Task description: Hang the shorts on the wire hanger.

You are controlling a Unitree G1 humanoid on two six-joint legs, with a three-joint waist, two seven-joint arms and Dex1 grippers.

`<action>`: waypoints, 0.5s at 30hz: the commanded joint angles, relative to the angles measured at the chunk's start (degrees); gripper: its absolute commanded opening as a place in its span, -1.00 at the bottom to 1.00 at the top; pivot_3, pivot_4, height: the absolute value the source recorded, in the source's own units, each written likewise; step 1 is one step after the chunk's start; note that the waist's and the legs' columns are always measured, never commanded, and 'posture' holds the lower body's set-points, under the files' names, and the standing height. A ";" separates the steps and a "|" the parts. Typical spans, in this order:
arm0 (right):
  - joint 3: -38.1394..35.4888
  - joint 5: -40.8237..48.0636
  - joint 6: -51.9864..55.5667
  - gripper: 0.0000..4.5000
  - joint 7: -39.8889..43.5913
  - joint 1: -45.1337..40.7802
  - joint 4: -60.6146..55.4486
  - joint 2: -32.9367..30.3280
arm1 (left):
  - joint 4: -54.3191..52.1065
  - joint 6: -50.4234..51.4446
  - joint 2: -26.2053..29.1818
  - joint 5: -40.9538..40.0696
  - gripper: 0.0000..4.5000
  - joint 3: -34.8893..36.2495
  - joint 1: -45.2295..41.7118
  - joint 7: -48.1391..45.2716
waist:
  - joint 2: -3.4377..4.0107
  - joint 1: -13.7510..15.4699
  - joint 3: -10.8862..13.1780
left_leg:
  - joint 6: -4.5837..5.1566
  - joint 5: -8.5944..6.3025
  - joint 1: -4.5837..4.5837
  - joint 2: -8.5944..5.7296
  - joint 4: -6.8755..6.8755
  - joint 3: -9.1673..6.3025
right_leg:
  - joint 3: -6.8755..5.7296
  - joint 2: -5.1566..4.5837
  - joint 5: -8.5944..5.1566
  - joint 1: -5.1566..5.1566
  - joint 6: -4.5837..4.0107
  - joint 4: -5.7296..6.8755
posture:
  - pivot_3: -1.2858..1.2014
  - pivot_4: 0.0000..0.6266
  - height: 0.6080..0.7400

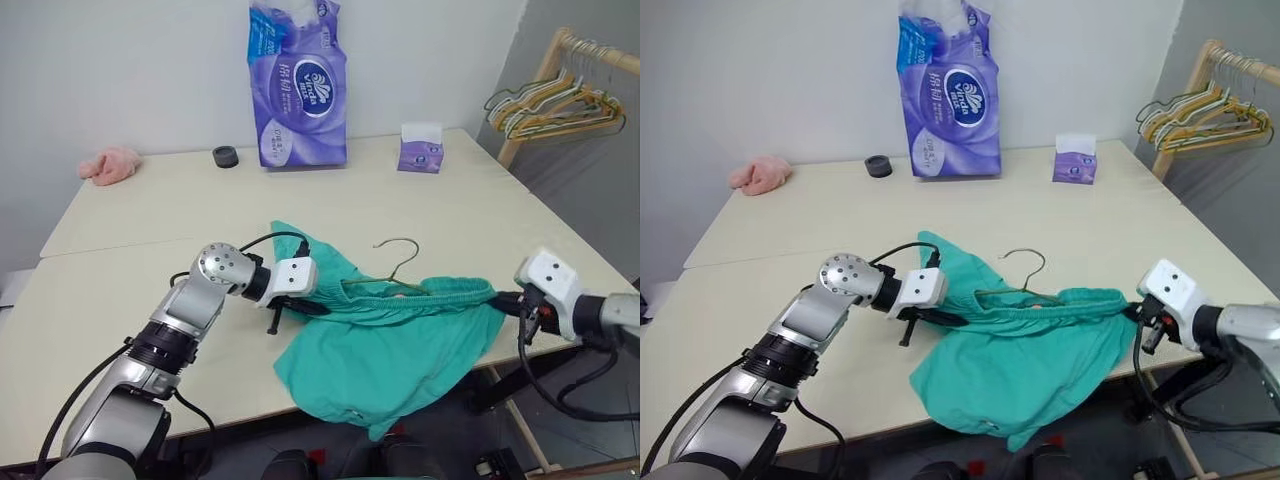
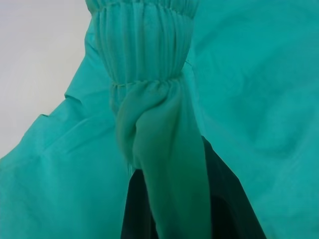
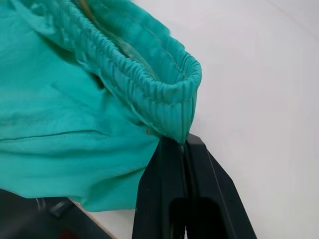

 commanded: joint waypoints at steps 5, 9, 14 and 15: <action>9.21 -4.88 -3.69 -1.00 4.82 -13.49 -0.66 -1.16 | 3.00 -0.81 -3.32 5.10 -0.99 -0.93 -3.91 6.22 | -0.01 -0.37 0.00 | 0.00 0.00 -0.02 0.04 -0.02 -0.03 | -0.01 0.00 0.05 -0.02 -0.10 -0.03 | -0.13 -0.84 1.00; 15.47 -7.01 -4.61 -1.00 8.21 -21.52 -0.39 0.99 | 3.34 0.51 -5.93 6.31 -0.99 -0.90 -4.33 9.58 | 0.02 -1.02 0.02 | 0.00 0.00 -0.03 -0.01 0.00 0.02 | 0.03 -0.09 0.06 -0.05 -0.10 -0.02 | -0.13 -0.84 1.00; 18.12 -9.19 -5.57 -1.00 8.61 -22.80 -0.06 3.07 | 3.48 0.75 -6.67 6.85 -0.99 -0.91 -4.42 10.23 | 0.02 -1.13 0.03 | 0.00 0.00 -0.04 0.01 -0.02 -0.07 | -0.03 -0.09 0.06 -0.07 -0.11 0.01 | -0.12 -0.84 1.00; 18.22 -9.59 -5.96 -1.00 8.67 -22.84 -0.02 3.23 | 2.98 0.93 -6.67 6.82 -0.99 -0.97 -4.09 10.20 | 0.02 -1.14 0.03 | 0.00 0.00 -0.05 0.01 -0.02 -0.07 | -0.03 -0.10 0.06 -0.07 -0.11 0.01 | -0.12 -0.84 1.00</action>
